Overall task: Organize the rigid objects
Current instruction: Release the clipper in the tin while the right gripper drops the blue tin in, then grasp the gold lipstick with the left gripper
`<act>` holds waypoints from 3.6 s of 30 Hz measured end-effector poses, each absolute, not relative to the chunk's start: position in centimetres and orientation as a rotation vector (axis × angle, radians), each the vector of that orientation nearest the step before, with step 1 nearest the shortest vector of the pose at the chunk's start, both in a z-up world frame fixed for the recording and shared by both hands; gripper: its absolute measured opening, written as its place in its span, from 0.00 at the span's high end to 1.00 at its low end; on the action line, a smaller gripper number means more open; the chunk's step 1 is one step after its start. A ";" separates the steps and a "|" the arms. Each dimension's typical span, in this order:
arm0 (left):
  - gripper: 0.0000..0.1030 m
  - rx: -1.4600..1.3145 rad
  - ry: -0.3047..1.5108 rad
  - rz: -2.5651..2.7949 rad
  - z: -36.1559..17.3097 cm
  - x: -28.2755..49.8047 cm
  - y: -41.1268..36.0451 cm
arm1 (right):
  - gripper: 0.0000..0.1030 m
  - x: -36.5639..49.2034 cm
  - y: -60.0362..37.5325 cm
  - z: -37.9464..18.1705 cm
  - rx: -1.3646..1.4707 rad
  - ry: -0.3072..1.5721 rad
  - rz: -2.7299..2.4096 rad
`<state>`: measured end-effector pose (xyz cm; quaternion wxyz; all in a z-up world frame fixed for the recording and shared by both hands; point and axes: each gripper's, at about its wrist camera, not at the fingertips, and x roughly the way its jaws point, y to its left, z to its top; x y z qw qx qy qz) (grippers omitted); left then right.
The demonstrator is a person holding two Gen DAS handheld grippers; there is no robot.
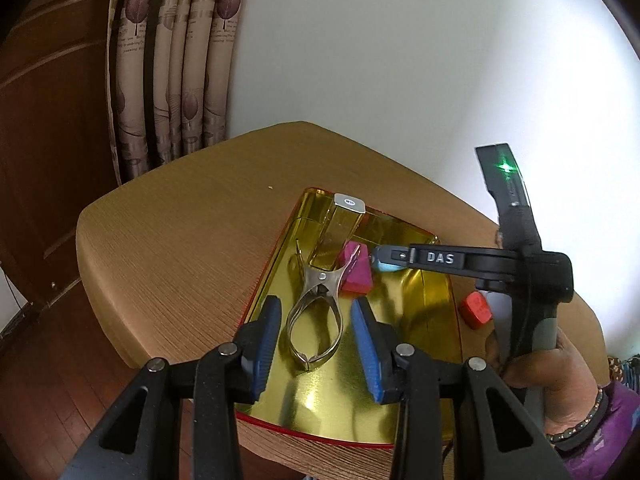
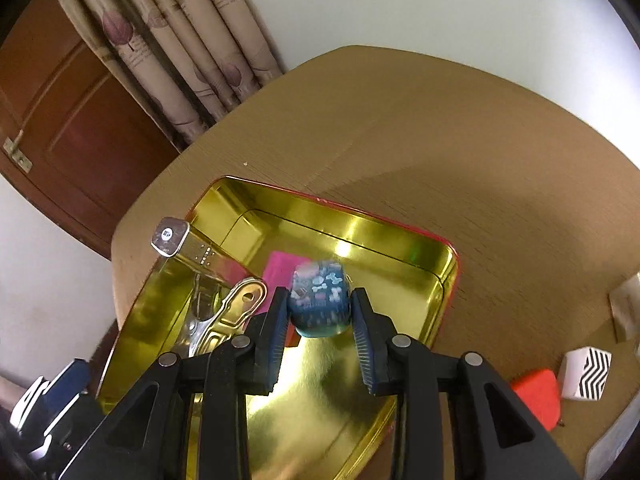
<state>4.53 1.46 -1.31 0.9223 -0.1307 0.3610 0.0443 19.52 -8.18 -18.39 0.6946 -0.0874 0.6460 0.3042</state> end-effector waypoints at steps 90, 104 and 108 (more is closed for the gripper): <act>0.78 0.736 0.919 -0.920 -6.0 10.9 -37.9 | 0.07 12.1 -58.7 -7.0 0.335 1.176 0.185; 0.81 0.716 1.079 -0.930 -10.2 12.8 -40.5 | 0.07 12.3 -58.3 -7.2 0.343 1.185 0.225; 0.81 0.643 1.069 -0.893 -10.0 11.0 -38.8 | 0.07 13.8 -55.7 -6.6 0.195 1.218 0.336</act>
